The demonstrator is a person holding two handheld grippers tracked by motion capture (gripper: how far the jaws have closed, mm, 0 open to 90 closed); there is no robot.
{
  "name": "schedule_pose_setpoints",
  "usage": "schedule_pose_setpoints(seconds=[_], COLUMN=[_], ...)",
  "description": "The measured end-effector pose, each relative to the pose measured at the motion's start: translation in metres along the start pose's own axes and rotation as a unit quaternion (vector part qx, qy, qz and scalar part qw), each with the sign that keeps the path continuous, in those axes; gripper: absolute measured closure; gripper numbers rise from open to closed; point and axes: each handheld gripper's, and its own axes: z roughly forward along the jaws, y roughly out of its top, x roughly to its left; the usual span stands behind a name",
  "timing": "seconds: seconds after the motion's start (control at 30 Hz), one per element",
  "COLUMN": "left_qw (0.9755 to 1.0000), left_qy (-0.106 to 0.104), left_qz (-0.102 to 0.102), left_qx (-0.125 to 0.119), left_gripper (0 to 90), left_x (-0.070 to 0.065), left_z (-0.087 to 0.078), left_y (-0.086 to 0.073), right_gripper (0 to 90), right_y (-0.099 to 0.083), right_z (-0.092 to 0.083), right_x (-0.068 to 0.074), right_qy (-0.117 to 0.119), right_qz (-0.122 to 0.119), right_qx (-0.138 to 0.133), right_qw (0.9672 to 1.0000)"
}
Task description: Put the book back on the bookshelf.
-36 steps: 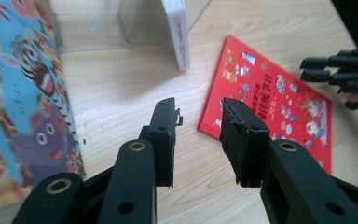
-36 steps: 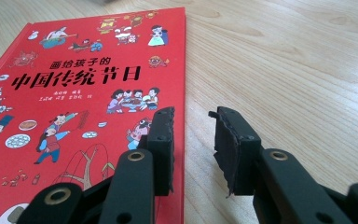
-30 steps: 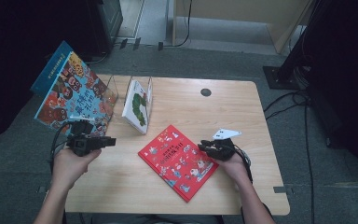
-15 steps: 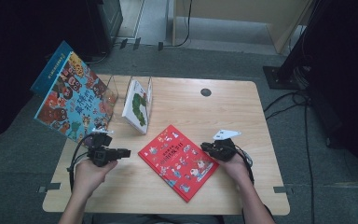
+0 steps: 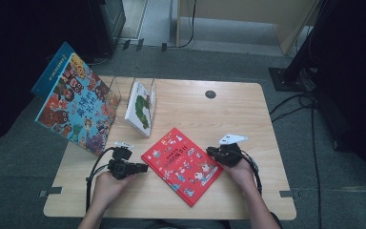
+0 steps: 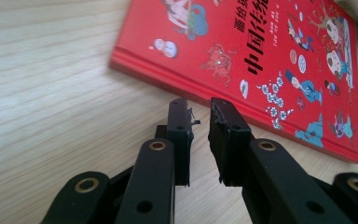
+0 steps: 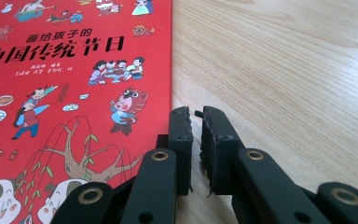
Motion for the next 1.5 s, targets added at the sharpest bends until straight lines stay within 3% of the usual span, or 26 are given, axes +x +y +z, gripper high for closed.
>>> schedule_pose_setpoints(seconds=[0.13, 0.37, 0.5, 0.7, 0.87, 1.0, 1.27, 1.5], left_qw=[1.0000, 0.9998, 0.9999, 0.9998, 0.9998, 0.9998, 0.9996, 0.9994], left_qy=[-0.003, -0.014, 0.000, 0.003, -0.013, -0.008, -0.019, -0.006], left_qz=[0.005, -0.010, -0.005, -0.005, -0.009, 0.001, -0.008, 0.008], left_qx=[0.006, -0.011, -0.015, -0.017, -0.015, -0.016, -0.020, -0.032], left_gripper=[78.6, 78.7, 78.5, 77.3, 79.3, 81.8, 83.4, 82.0], left_x=[-0.006, -0.004, -0.006, -0.005, -0.001, -0.003, 0.000, -0.003], left_z=[0.010, 0.014, 0.018, 0.024, 0.028, 0.031, 0.037, 0.041], left_y=[-0.001, 0.000, 0.008, 0.020, 0.029, 0.034, 0.043, 0.045], right_gripper=[83.8, 85.1, 86.6, 88.1, 88.8, 88.8, 88.5, 87.5], right_y=[-0.002, -0.004, -0.004, -0.008, -0.013, -0.017, -0.023, -0.026], right_z=[0.000, 0.001, 0.001, -0.003, -0.008, -0.012, -0.018, -0.022], right_x=[0.003, 0.009, 0.014, 0.020, 0.023, 0.026, 0.031, 0.034], right_qy=[-0.008, -0.009, -0.013, -0.026, -0.036, -0.046, -0.065, -0.074], right_qz=[0.004, 0.000, -0.002, 0.005, 0.014, 0.020, 0.033, 0.038], right_qx=[-0.006, -0.010, -0.007, -0.009, -0.011, -0.012, -0.014, -0.011], right_qw=[0.9999, 0.9999, 0.9999, 0.9996, 0.9992, 0.9987, 0.9973, 0.9964])
